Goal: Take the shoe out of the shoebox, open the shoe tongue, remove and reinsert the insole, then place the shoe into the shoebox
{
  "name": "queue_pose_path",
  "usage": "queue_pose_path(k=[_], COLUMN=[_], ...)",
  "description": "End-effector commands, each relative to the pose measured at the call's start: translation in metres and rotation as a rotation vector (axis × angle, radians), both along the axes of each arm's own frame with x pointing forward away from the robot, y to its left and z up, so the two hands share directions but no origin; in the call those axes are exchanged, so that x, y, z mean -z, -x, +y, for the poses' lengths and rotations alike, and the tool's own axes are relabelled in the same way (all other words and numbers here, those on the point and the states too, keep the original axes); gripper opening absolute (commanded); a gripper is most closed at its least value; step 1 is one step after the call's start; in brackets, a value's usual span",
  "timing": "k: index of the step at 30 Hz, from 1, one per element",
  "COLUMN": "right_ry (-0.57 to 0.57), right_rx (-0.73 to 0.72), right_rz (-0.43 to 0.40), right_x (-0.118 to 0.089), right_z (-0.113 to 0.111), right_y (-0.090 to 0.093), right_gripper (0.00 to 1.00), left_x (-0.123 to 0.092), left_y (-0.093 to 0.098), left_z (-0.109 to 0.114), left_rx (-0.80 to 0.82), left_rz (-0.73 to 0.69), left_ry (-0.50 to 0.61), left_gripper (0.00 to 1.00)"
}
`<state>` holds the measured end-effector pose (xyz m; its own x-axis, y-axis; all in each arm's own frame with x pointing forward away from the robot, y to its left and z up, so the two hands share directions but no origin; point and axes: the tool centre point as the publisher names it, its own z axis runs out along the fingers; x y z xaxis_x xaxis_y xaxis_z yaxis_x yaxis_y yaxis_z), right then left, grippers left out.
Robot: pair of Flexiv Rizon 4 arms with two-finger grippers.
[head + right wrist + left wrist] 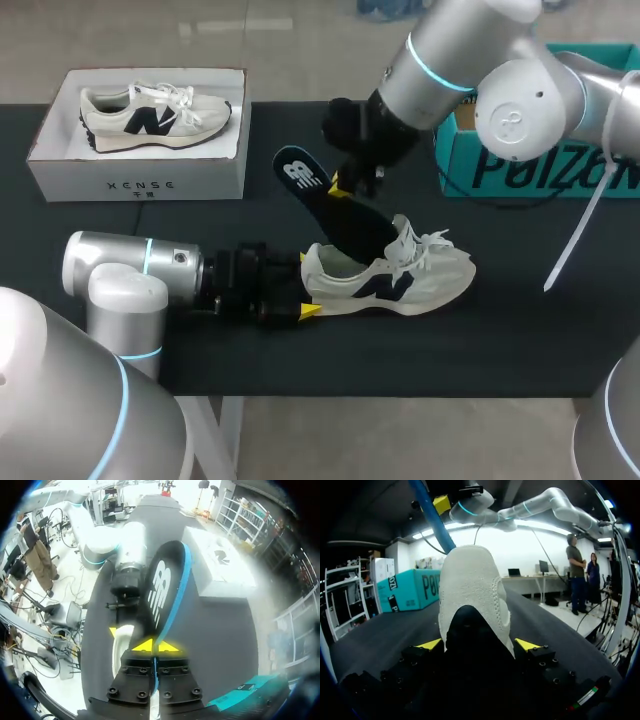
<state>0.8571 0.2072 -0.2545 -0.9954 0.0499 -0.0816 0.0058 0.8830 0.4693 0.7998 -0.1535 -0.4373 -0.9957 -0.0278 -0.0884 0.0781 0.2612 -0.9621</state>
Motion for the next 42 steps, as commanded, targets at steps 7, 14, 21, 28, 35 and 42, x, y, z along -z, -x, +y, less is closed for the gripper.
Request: queue_pose_path(k=[7,14,21,28,35,42], right_ry=[-0.014,-0.014,-0.014,-0.220,-0.307,-0.353], right_rx=[0.013,0.013,0.013,0.049,0.032,0.016], right_rz=[-0.046,-0.046,-0.046,-0.030,0.004,0.069], right_x=[-0.019,-0.019,-0.019,-0.050,-0.098,-0.139], right_z=[-0.012,-0.012,-0.012,-0.046,-0.059,-0.067], right_y=[0.012,0.012,0.012,0.018,0.033,0.061], right_gripper=[0.00,0.00,0.00,0.00,0.00,0.00], left_x=[0.003,0.003,0.003,0.003,0.003,0.003], left_y=[0.000,0.000,0.000,0.000,0.000,0.000], left_z=[-0.001,-0.001,-0.001,-0.001,-0.001,-0.001], left_rx=[-0.001,-0.001,-0.001,-0.001,-0.001,-0.001], left_rz=[-0.001,-0.001,-0.001,-0.001,-0.001,-0.001], left_ry=[-0.001,-0.001,-0.001,-0.001,-0.001,-0.001], left_gripper=[0.00,0.00,0.00,0.00,0.00,0.00])
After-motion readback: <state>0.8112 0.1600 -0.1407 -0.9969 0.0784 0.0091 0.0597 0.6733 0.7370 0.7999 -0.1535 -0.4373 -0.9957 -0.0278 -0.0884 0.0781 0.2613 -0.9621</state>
